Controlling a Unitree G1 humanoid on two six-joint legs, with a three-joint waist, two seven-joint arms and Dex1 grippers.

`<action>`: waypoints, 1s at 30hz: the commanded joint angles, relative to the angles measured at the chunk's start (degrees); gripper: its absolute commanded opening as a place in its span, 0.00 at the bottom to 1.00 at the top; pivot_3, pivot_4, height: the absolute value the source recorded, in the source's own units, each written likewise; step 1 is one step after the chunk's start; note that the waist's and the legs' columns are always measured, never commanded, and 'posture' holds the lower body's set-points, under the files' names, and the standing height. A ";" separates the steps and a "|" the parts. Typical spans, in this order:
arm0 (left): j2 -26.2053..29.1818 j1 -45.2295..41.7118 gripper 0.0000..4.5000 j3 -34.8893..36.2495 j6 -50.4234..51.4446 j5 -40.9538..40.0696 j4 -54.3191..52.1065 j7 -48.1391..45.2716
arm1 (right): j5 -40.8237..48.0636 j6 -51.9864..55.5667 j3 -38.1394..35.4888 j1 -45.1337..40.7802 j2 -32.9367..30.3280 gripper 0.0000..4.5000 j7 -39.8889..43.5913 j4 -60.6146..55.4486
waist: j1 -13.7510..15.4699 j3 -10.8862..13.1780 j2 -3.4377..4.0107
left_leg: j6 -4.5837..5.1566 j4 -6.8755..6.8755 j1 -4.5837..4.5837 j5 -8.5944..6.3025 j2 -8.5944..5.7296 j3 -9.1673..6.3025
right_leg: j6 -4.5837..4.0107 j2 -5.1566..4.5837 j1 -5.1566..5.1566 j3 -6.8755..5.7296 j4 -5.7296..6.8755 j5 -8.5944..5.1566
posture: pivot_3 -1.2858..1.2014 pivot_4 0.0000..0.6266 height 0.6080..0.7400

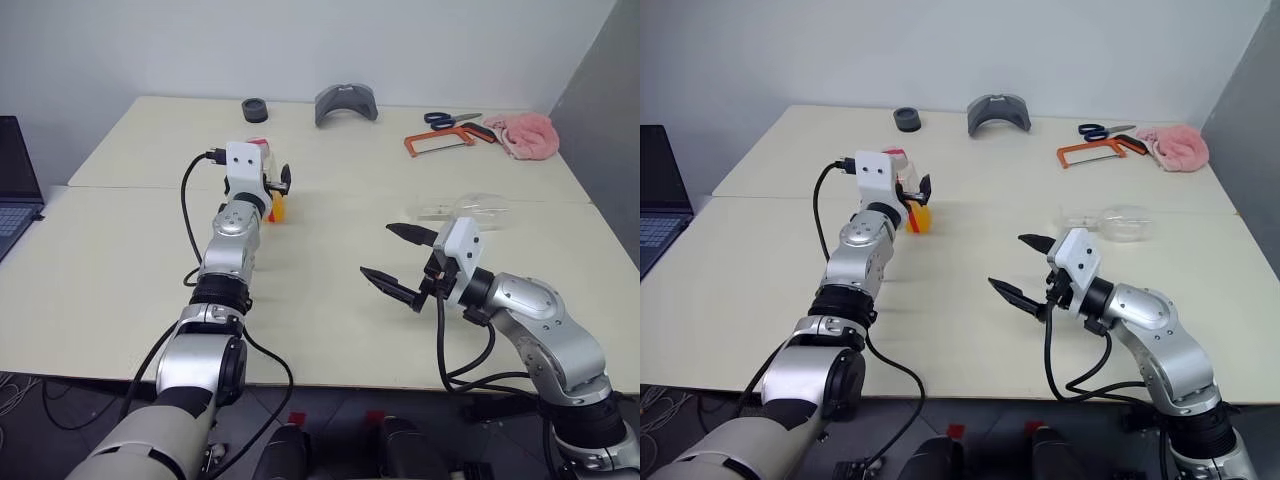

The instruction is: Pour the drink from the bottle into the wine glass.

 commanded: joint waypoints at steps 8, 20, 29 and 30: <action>0.34 -3.77 1.00 -0.16 -2.89 0.87 2.57 0.62 | 0.93 0.07 -0.52 -1.24 -0.14 1.00 0.44 -2.23 | 0.00 0.00 0.00 | -0.01 0.01 -0.01 0.01 0.00 0.00 | 0.00 0.00 0.00 0.00 0.00 0.00 | 0.52 0.24 1.00; 0.23 -4.65 0.72 -0.33 -3.79 1.20 4.23 0.65 | 0.95 0.05 -0.59 -1.15 -0.10 1.00 0.44 -2.02 | 0.01 0.00 0.00 | -0.02 0.01 -0.01 0.01 -0.01 0.01 | 0.00 0.00 -0.01 0.00 0.01 0.00 | 0.52 0.24 1.00; -0.11 -3.66 0.39 -0.14 -4.68 0.54 3.11 -0.47 | 0.87 -0.20 -0.69 -1.34 0.11 1.00 0.25 -1.87 | -0.01 0.00 0.00 | -0.03 0.01 -0.02 0.02 -0.01 0.01 | 0.00 0.00 -0.01 0.00 0.02 0.00 | 0.52 0.24 1.00; -0.14 -3.37 0.39 -0.07 -5.00 0.38 2.76 -0.73 | 0.84 -0.24 -0.69 -1.37 0.12 1.00 0.23 -1.87 | -0.01 0.00 0.00 | -0.03 0.02 -0.02 0.02 -0.01 0.01 | 0.00 -0.01 -0.01 0.00 0.02 0.00 | 0.52 0.24 1.00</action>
